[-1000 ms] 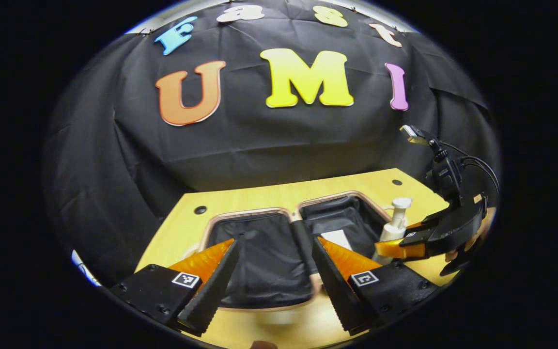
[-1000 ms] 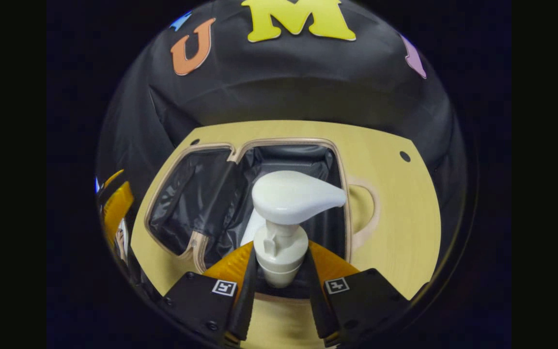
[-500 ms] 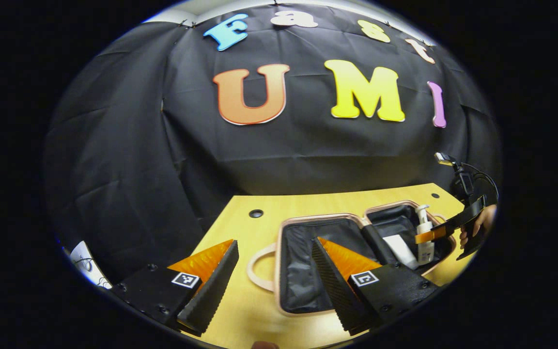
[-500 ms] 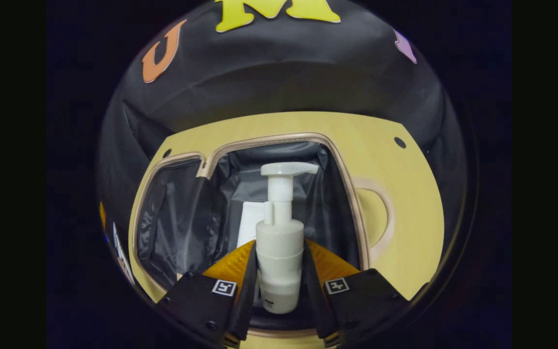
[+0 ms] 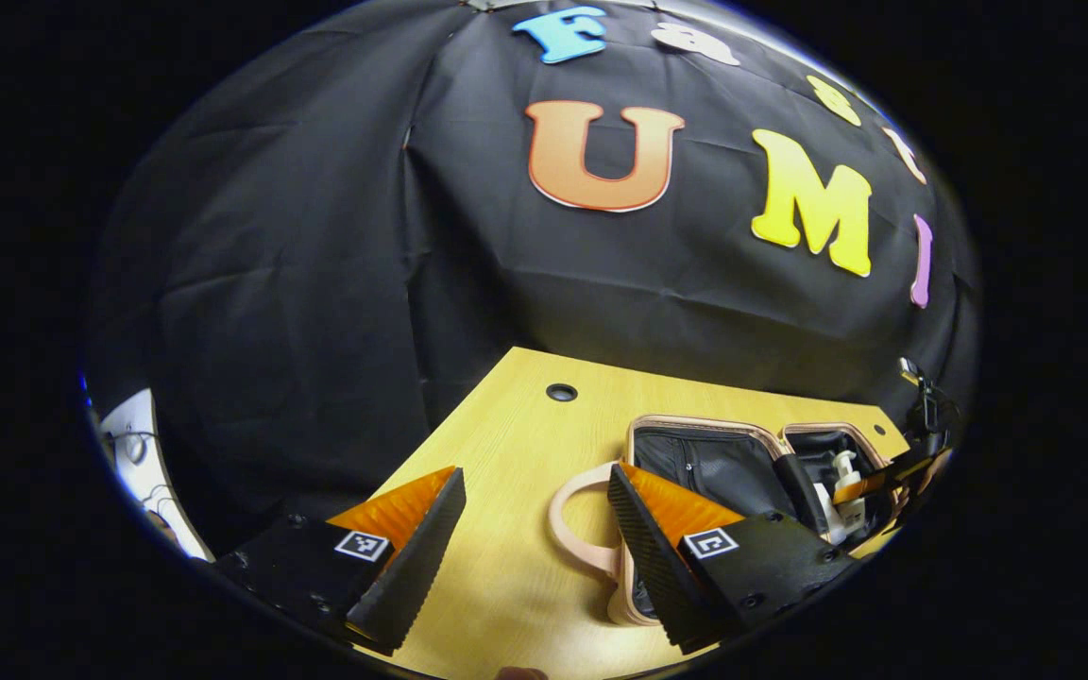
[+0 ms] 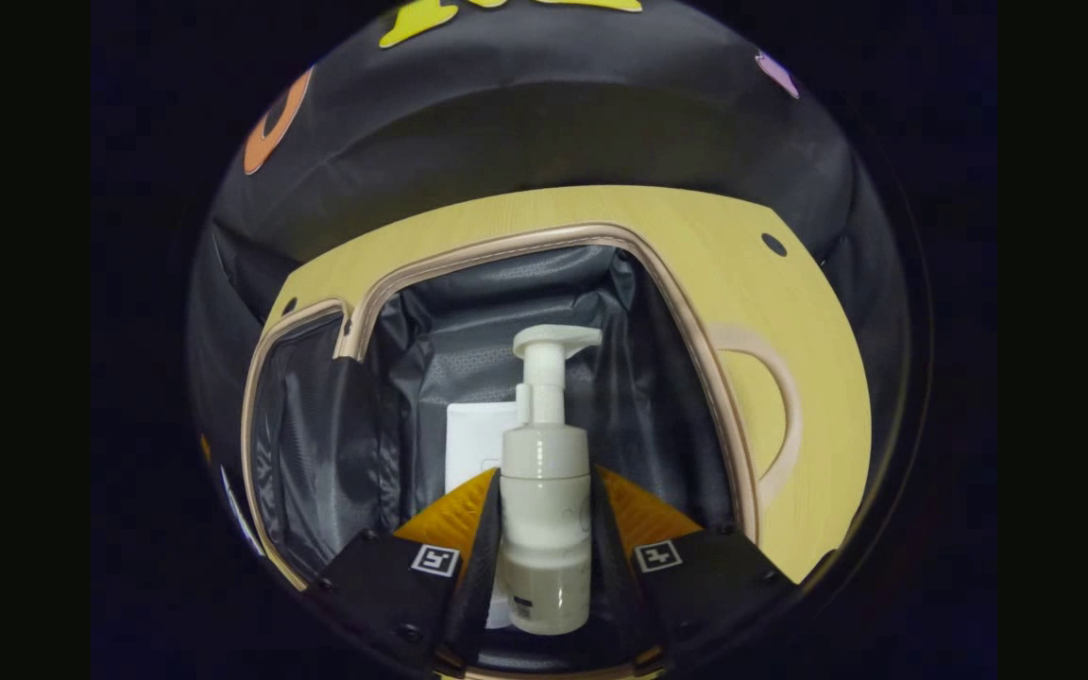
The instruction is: First open the suitcase, pack the skin care products into it, and then close the suitcase.
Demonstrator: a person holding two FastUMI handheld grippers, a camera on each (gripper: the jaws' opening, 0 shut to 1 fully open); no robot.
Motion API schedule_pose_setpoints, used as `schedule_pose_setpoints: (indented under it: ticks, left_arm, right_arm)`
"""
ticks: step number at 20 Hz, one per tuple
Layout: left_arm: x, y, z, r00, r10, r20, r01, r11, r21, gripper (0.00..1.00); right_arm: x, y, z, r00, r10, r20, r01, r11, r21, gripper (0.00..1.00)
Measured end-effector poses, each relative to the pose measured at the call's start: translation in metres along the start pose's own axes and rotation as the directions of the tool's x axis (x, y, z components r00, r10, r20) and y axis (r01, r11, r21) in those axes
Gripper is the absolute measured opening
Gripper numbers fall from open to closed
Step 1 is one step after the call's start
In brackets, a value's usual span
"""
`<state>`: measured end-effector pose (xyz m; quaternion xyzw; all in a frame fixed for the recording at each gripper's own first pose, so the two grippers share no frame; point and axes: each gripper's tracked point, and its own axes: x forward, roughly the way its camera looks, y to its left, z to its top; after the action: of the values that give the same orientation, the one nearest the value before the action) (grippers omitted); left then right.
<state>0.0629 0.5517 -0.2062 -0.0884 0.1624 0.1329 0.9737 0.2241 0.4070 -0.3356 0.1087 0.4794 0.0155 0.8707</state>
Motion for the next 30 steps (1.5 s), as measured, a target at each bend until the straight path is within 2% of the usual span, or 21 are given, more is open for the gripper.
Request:
schedule_pose_setpoints:
  ticks: [6,7,8,9,11,12,13,15,17,18,19,20,21,22,23,24,26,27,28,30]
  left_arm:
    - [0.016,0.008,-0.032,0.995,-0.049,-0.09,0.033,0.985,-0.168,0.96]
    - [0.019,0.009,-0.038,0.993,-0.055,-0.108,0.033,0.98,-0.197,0.96]
    - [0.023,0.007,-0.044,0.99,-0.07,-0.122,0.04,0.971,-0.234,0.96]
    - [0.025,0.003,-0.052,0.986,-0.094,-0.136,0.054,0.96,-0.274,0.96]
    - [0.031,0.0,-0.066,0.98,-0.118,-0.161,0.058,0.939,-0.339,0.96]
    - [0.037,-0.004,-0.072,0.975,-0.139,-0.171,0.064,0.923,-0.38,0.96]
    - [0.044,-0.012,-0.079,0.971,-0.154,-0.182,0.065,0.906,-0.419,0.97]
    - [0.056,-0.022,-0.091,0.962,-0.188,-0.198,0.067,0.865,-0.498,0.98]
    - [0.064,-0.03,-0.1,0.953,-0.226,-0.203,0.067,0.808,-0.585,0.96]
    - [0.067,-0.032,-0.105,0.949,-0.236,-0.209,0.057,0.78,-0.623,0.8]
    - [0.071,-0.033,-0.11,0.945,-0.248,-0.211,0.051,0.753,-0.656,0.84]
    - [0.073,-0.037,-0.115,0.942,-0.26,-0.211,0.049,0.73,-0.682,0.75]
    - [0.075,-0.041,-0.118,0.94,-0.271,-0.208,0.05,0.712,-0.701,0.69]
    - [0.079,-0.045,-0.118,0.938,-0.283,-0.199,0.057,0.693,-0.719,0.59]
    - [0.08,-0.046,-0.115,0.939,-0.293,-0.18,0.066,0.668,-0.741,0.54]
    - [0.083,-0.044,-0.115,0.943,-0.282,-0.174,0.051,0.643,-0.765,0.27]
    - [0.086,-0.039,-0.111,0.952,-0.266,-0.153,0.034,0.587,-0.809,0.17]
    - [0.085,-0.041,-0.11,0.954,-0.262,-0.145,0.032,0.571,-0.82,0.14]
    - [0.083,-0.043,-0.108,0.954,-0.26,-0.148,0.029,0.574,-0.819,0.09]
    - [0.079,-0.047,-0.104,0.952,-0.25,-0.175,0.023,0.631,-0.776,0.06]
  right_arm:
    - [-0.001,-0.002,0.002,1.0,-0.003,0.003,0.003,1.0,0.001,0.55]
    - [-0.003,-0.004,0.004,1.0,-0.011,0.008,0.011,1.0,-0.006,0.5]
    - [-0.006,-0.003,0.005,1.0,-0.008,0.012,0.009,1.0,-0.005,0.57]
    - [-0.013,0.003,0.006,1.0,0.015,0.02,-0.015,1.0,0.0,0.59]
    - [-0.036,0.013,0.016,0.996,0.046,0.077,-0.044,0.999,-0.024,0.71]
    - [-0.051,0.012,0.023,0.992,0.045,0.12,-0.038,0.998,-0.052,0.81]
    - [-0.07,0.018,0.028,0.986,0.073,0.153,-0.061,0.995,-0.081,0.8]
    - [-0.11,0.031,0.033,0.968,0.144,0.206,-0.12,0.985,-0.128,0.82]
    - [-0.155,0.032,0.038,0.951,0.177,0.253,-0.138,0.977,-0.164,0.83]
    - [-0.177,0.028,0.036,0.945,0.178,0.274,-0.131,0.975,-0.181,0.82]
    - [-0.2,0.021,0.035,0.938,0.179,0.298,-0.123,0.972,-0.198,0.82]
    - [-0.221,0.019,0.035,0.927,0.187,0.325,-0.124,0.97,-0.207,0.83]
    - [-0.242,0.011,0.036,0.918,0.182,0.353,-0.111,0.971,-0.212,0.8]
    - [-0.262,0.001,0.036,0.907,0.175,0.382,-0.099,0.973,-0.209,0.83]
    - [-0.281,-0.01,0.036,0.898,0.156,0.412,-0.078,0.977,-0.201,0.8]
    - [-0.297,-0.022,0.036,0.888,0.132,0.441,-0.051,0.981,-0.19,0.83]
    - [-0.332,-0.046,0.04,0.853,0.079,0.517,0.005,0.987,-0.159,0.82]
    - [-0.347,-0.056,0.043,0.833,0.055,0.551,0.031,0.989,-0.146,0.82]
    - [-0.361,-0.068,0.045,0.809,0.033,0.587,0.057,0.989,-0.135,0.82]
    - [-0.391,-0.084,0.051,0.755,0.021,0.656,0.09,0.987,-0.135,0.82]
